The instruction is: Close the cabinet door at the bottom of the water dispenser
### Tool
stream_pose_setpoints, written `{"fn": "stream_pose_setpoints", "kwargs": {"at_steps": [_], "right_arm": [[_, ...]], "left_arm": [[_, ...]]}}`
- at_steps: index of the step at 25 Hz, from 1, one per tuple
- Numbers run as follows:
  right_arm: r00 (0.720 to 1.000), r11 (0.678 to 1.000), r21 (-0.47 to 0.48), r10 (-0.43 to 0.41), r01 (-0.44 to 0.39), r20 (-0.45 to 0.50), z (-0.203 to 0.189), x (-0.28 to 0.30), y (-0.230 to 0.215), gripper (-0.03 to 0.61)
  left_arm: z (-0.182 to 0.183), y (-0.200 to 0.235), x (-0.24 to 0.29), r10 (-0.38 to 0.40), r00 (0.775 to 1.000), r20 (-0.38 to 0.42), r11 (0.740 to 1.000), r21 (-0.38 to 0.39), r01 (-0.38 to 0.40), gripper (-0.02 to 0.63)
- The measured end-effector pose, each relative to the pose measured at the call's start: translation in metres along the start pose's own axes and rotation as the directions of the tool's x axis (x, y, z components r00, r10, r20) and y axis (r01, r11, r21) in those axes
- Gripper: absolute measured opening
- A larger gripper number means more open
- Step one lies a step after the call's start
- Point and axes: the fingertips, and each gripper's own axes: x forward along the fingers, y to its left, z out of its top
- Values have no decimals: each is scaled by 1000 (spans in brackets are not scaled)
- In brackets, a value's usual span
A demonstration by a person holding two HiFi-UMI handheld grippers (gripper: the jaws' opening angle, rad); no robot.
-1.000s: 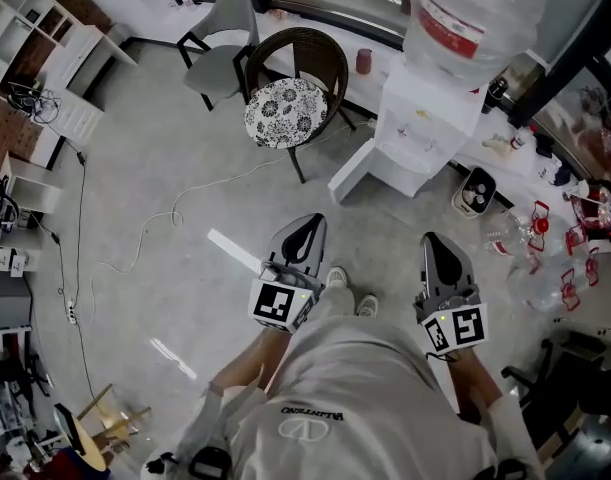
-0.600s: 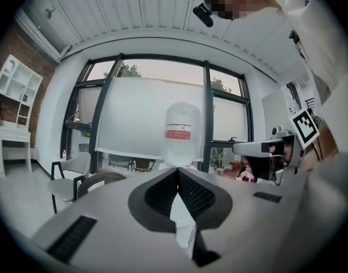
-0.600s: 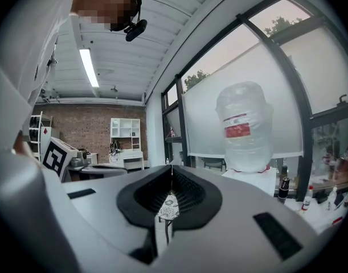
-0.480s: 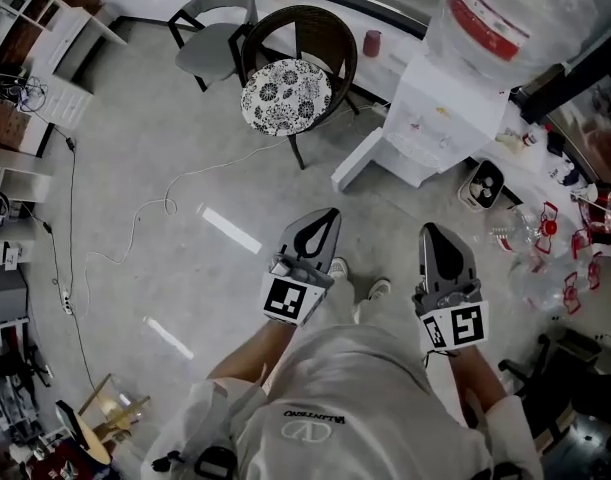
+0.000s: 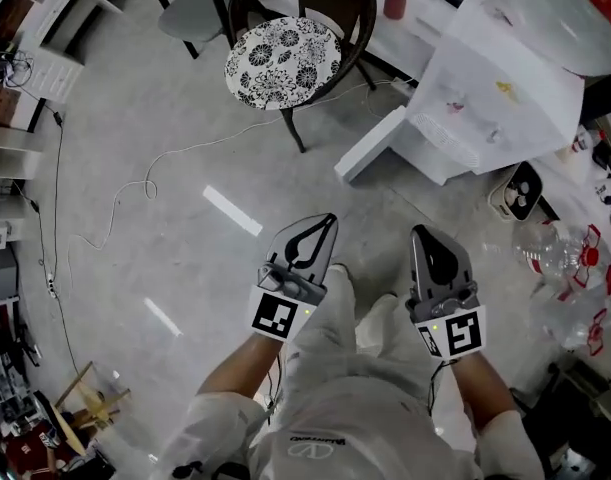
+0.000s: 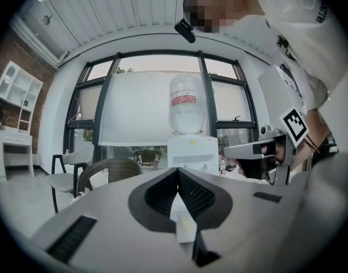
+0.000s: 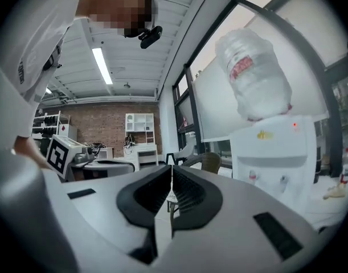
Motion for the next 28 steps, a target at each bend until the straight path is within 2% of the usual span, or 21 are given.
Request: {"fn": "stream_pose_setpoints", "kwargs": {"at_steps": [6,9,14,18,22,28], "right_arm": [[998,998,-10,56,-56,19,-145,51,-12,18],[998,998,7,66,-66,9,-207,74,-15,18],[995,994,39,99,-100,22,-290,111,-20,18],[992,992,43,118,-120,36,-335,132,-22,18],[991,991,34,127,-128,41,-369,143,-25,19],[992,993,4,121,-121,40,-407,151,-29,20]], "left_arm": [[-147,28,35,38,999,-3,997,61,-38,8],[-204,39,50,64,998,11,997,33,-65,8],[-284,50,74,70,997,17,996,51,-71,8],[-331,56,88,57,998,17,996,62,-58,8],[-360,60,98,32,999,28,995,95,-35,12],[-391,70,113,10,999,42,995,102,-15,74]]}}
